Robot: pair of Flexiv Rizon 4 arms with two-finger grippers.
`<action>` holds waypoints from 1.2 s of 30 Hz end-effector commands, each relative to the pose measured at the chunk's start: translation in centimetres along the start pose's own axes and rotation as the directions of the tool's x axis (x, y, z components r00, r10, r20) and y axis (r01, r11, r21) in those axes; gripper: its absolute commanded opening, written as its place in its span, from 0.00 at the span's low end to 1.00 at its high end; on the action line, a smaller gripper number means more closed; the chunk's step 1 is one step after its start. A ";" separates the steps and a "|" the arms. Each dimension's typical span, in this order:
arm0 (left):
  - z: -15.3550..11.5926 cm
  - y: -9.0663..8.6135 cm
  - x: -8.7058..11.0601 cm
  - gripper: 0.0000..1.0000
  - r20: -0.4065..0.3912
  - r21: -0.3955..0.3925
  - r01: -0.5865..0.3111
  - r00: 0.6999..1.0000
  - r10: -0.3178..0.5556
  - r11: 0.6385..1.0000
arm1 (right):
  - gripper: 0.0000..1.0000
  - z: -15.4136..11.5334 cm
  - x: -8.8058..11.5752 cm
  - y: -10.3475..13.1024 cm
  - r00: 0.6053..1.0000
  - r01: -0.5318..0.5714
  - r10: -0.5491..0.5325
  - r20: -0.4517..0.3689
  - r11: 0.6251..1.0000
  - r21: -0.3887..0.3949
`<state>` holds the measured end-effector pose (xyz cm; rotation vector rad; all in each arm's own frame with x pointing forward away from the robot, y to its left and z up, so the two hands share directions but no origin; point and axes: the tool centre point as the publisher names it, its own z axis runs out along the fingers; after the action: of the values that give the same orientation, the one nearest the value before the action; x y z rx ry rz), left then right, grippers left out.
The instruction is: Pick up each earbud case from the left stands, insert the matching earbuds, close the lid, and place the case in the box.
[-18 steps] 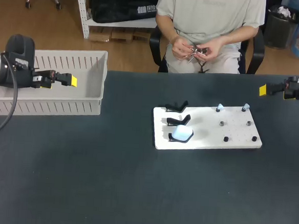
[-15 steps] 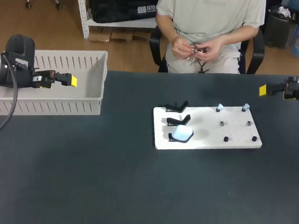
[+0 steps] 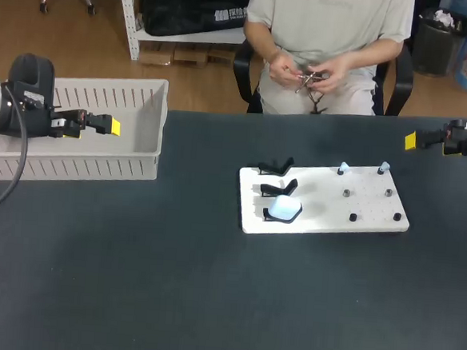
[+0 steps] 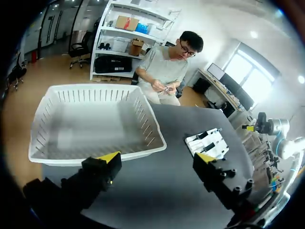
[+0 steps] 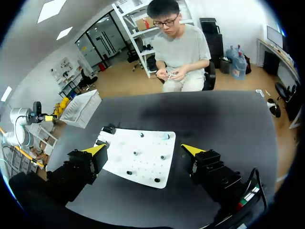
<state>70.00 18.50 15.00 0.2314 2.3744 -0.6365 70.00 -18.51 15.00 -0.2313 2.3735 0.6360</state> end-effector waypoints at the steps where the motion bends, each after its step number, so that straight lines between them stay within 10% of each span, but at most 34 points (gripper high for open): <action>1: 0.0 0.0 0.0 1.00 0.000 0.000 0.000 1.000 0.000 1.000 | 1.00 0.0 0.0 0.0 1.000 0.000 0.000 0.000 1.000 0.000; 26: 0.3 -1.3 -0.3 1.00 0.000 0.068 -0.091 0.996 0.091 0.994 | 1.00 0.0 0.0 0.0 1.000 0.000 0.000 0.000 1.000 0.000; 36: 0.5 -5.1 -1.4 1.00 0.093 0.310 -0.378 0.925 0.368 0.873 | 1.00 0.0 0.0 0.0 1.000 0.000 0.000 0.000 1.000 0.000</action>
<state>69.82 13.66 17.75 0.6336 2.2331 -0.6431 70.00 -18.51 15.00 -0.2313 2.3735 0.6360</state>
